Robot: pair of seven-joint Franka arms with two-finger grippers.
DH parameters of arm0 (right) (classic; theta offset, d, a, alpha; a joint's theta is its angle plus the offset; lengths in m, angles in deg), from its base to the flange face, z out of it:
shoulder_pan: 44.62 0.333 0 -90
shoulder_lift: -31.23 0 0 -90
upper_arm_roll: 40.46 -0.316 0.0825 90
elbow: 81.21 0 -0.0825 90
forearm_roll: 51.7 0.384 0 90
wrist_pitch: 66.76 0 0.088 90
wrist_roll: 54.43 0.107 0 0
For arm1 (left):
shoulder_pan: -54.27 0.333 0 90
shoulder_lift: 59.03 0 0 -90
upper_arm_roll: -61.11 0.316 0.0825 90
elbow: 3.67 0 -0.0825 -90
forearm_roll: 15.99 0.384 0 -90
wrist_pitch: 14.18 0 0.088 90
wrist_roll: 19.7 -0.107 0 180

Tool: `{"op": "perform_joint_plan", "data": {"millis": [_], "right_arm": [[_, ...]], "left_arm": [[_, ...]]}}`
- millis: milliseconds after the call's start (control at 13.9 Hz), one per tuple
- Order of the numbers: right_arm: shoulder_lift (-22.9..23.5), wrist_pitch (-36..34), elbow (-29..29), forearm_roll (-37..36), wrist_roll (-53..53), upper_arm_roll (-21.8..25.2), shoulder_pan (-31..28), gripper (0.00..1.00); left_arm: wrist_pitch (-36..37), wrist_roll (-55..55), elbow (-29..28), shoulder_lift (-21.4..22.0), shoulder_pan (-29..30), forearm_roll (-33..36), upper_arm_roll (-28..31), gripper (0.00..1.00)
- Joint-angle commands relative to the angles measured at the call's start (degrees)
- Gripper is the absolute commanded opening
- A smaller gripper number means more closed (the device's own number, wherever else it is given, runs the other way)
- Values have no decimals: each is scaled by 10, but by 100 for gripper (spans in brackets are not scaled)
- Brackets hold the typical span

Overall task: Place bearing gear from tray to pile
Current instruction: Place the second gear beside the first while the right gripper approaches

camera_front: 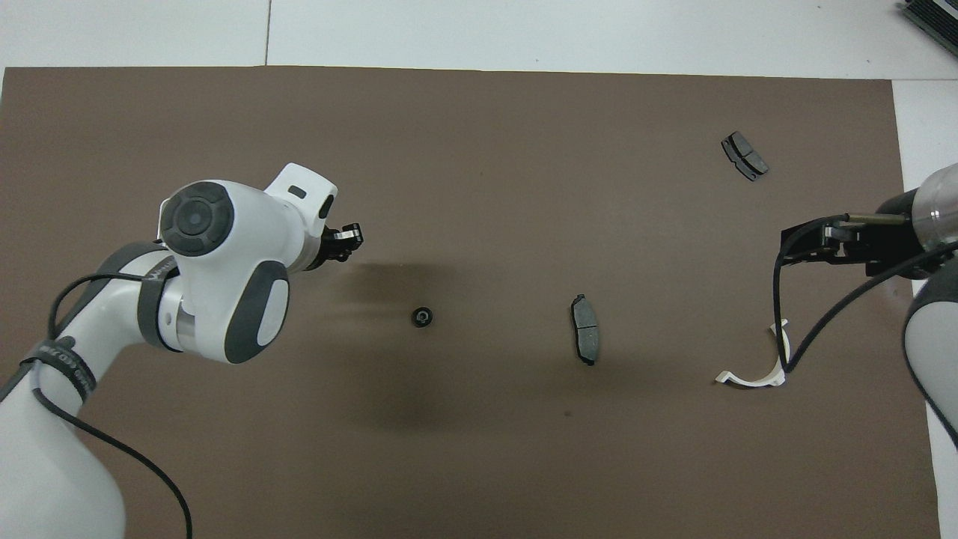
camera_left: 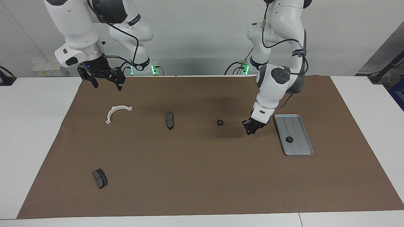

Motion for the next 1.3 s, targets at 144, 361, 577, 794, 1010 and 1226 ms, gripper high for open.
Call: {"op": "perform_joint_plan", "data": {"millis": [144, 361, 577, 794, 1010, 1226], "right_arm": [[-11, 52, 22, 15, 10, -5, 12, 100], [-12, 77, 40, 15, 49, -5, 58, 100], [9, 110, 45, 14, 116, -5, 108, 100], [37, 144, 44, 12, 143, -5, 136, 100], [65, 170, 39, 5, 191, -5, 172, 100], [92, 197, 36, 4, 233, -5, 201, 100]], "left_arm": [[-31, 112, -8, 9, -101, -2, 11, 13], [-61, 132, -41, 12, -158, -2, 11, 15], [-92, 154, -52, 7, -188, -2, 10, 23], [-92, 157, -52, 7, -192, -2, 9, 45], [-89, 157, -43, 5, -190, -2, 11, 72], [-55, 149, -30, 15, -135, -2, 22, 72]]}}
